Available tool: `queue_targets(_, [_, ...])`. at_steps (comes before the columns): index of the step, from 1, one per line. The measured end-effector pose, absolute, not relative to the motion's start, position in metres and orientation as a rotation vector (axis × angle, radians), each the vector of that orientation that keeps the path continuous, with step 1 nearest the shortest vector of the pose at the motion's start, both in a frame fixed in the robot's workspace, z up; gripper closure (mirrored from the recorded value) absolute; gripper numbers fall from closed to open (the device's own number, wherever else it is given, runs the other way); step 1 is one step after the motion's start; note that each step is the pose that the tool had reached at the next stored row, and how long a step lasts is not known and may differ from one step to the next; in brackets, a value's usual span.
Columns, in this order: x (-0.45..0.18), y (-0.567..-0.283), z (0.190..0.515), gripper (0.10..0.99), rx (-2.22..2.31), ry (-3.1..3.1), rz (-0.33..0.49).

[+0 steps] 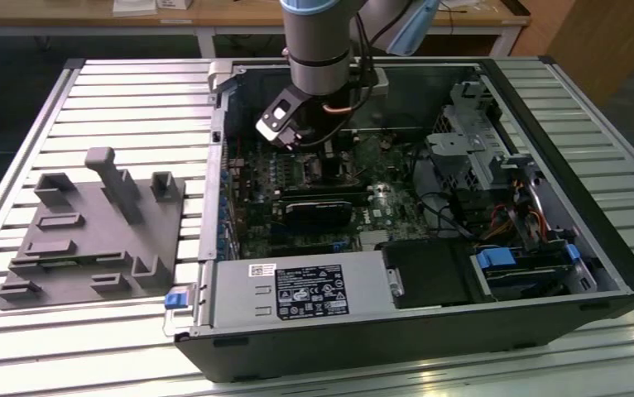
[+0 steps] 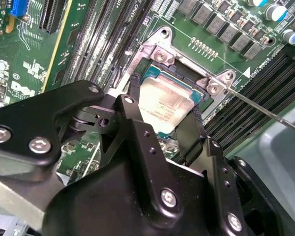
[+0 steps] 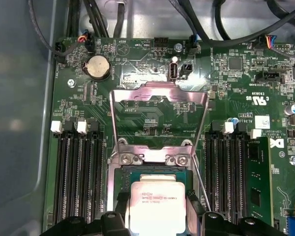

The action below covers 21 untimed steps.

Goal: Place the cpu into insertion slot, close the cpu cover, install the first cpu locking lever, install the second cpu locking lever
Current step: 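Place the cpu into insertion slot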

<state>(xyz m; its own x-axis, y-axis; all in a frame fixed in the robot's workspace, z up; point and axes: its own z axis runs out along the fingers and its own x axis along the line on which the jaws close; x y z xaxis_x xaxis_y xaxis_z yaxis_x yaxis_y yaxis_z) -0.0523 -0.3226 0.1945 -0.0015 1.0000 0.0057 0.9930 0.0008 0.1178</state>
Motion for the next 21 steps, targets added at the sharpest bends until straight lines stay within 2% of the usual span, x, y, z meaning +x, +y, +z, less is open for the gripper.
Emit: queue_targets(21, [-0.0513,-0.3203,0.1942,0.549,2.178,2.148,0.134])
